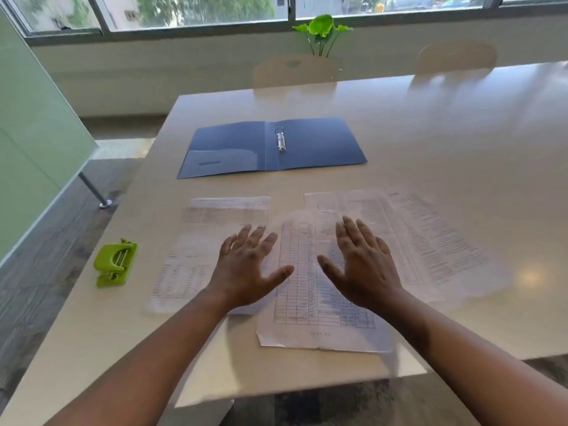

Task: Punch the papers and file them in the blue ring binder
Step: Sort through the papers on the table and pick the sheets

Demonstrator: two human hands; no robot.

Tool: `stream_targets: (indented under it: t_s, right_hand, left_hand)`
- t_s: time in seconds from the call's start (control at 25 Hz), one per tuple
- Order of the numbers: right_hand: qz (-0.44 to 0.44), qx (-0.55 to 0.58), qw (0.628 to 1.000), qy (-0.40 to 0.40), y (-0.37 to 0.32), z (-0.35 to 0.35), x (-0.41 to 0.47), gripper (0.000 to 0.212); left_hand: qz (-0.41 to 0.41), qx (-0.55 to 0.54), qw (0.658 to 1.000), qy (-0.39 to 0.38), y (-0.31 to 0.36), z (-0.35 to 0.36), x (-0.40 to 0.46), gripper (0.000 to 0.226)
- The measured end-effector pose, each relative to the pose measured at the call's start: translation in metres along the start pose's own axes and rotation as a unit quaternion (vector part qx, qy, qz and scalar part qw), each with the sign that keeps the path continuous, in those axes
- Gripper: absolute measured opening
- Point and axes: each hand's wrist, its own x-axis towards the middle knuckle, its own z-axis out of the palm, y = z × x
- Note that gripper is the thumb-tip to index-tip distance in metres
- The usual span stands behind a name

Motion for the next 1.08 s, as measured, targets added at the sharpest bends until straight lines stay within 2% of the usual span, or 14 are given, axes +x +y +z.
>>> stream_targets:
  t_s: [0.2, 0.32, 0.44, 0.48, 0.6, 0.68, 0.88, 0.96, 1.0, 1.08]
  right_hand:
    - [0.054, 0.056, 0.997, -0.011, 0.012, -0.003, -0.003, 0.088]
    - [0.096, 0.125, 0.987, -0.025, 0.016, -0.009, 0.001, 0.087]
    - [0.119, 0.202, 0.972, 0.004, 0.019, -0.014, 0.002, 0.069]
    - [0.138, 0.241, 0.961, 0.003, 0.019, -0.015, 0.002, 0.068]
    - [0.208, 0.372, 0.905, -0.018, 0.03, -0.016, 0.013, 0.086]
    - [0.247, 0.426, 0.87, -0.021, 0.036, -0.019, 0.022, 0.089]
    - [0.281, 0.528, 0.8, -0.053, 0.043, -0.026, 0.029, 0.065]
    - [0.29, 0.57, 0.766, -0.071, 0.042, -0.03, 0.03, 0.063]
    - [0.292, 0.582, 0.755, -0.077, 0.042, -0.031, 0.031, 0.063]
    - [0.29, 0.574, 0.76, -0.088, 0.038, -0.031, 0.032, 0.065]
  left_hand:
    - [0.003, 0.013, 0.997, -0.079, -0.007, 0.013, -0.005, 0.103]
    - [0.003, 0.019, 0.997, -0.073, -0.006, 0.017, -0.008, 0.102]
    - [0.003, 0.017, 0.998, -0.063, -0.005, 0.017, -0.009, 0.103]
    - [0.004, 0.017, 0.998, -0.063, -0.005, 0.017, -0.01, 0.103]
    - [0.004, 0.017, 0.998, -0.064, -0.005, 0.017, -0.01, 0.103]
    - [0.004, 0.018, 0.998, -0.065, -0.005, 0.016, -0.011, 0.103]
    - [0.002, 0.014, 0.998, -0.067, -0.006, 0.016, -0.011, 0.104]
    - [0.002, 0.012, 0.998, -0.069, -0.006, 0.016, -0.011, 0.105]
    - [0.001, 0.012, 0.997, -0.07, -0.006, 0.016, -0.011, 0.105]
    - [0.001, 0.01, 0.997, -0.071, -0.006, 0.016, -0.011, 0.105]
